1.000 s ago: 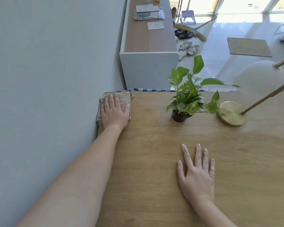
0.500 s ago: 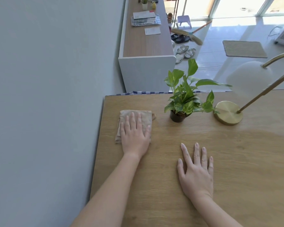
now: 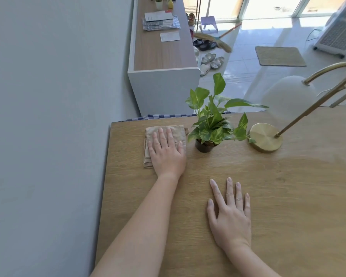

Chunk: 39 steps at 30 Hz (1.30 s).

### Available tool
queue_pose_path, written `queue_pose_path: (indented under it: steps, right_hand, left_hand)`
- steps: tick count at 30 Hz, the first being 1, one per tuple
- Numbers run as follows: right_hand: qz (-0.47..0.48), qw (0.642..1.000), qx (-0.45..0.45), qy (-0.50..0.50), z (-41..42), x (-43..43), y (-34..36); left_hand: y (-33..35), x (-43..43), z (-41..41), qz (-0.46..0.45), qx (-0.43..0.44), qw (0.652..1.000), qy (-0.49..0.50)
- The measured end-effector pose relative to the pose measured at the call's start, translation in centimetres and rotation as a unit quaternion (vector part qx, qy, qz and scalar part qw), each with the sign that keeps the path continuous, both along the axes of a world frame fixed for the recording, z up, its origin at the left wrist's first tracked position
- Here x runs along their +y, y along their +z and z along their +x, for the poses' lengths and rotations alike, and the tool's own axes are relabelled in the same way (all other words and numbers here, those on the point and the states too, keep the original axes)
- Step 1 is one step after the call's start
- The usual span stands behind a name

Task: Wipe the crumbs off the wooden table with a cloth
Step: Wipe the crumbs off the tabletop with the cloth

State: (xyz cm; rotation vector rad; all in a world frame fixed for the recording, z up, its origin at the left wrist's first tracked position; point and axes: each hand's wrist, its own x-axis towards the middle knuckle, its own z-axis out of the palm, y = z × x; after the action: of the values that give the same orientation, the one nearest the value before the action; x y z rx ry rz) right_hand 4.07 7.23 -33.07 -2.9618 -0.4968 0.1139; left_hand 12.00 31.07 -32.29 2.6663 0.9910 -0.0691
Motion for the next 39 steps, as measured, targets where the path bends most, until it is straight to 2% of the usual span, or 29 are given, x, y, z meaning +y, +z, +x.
queue_pose_path:
  steps: [8,15,22,34,39]
  right_hand:
    - [-0.003,1.0,-0.006,-0.003,0.3,0.0,-0.1]
    - [0.003,1.0,0.0,-0.01,0.3,0.0,0.2]
    - [0.011,1.0,0.006,-0.017,0.3,0.1,0.5]
    - [0.012,1.0,0.01,-0.009,-0.3,0.2,1.0]
    - [0.007,1.0,0.012,-0.008,-0.3,0.3,1.1]
  left_hand:
    - [0.1,3.8,8.0,-0.007,0.003,1.0,0.012]
    - [0.2,4.1,7.6,-0.009,0.004,1.0,-0.009]
    - [0.5,2.5,2.1,-0.003,0.0,0.999,-0.043]
    - [0.5,1.0,-14.1,0.002,0.001,1.0,-0.03]
    - [0.3,2.9,-13.5,0.015,-0.001,0.999,-0.037]
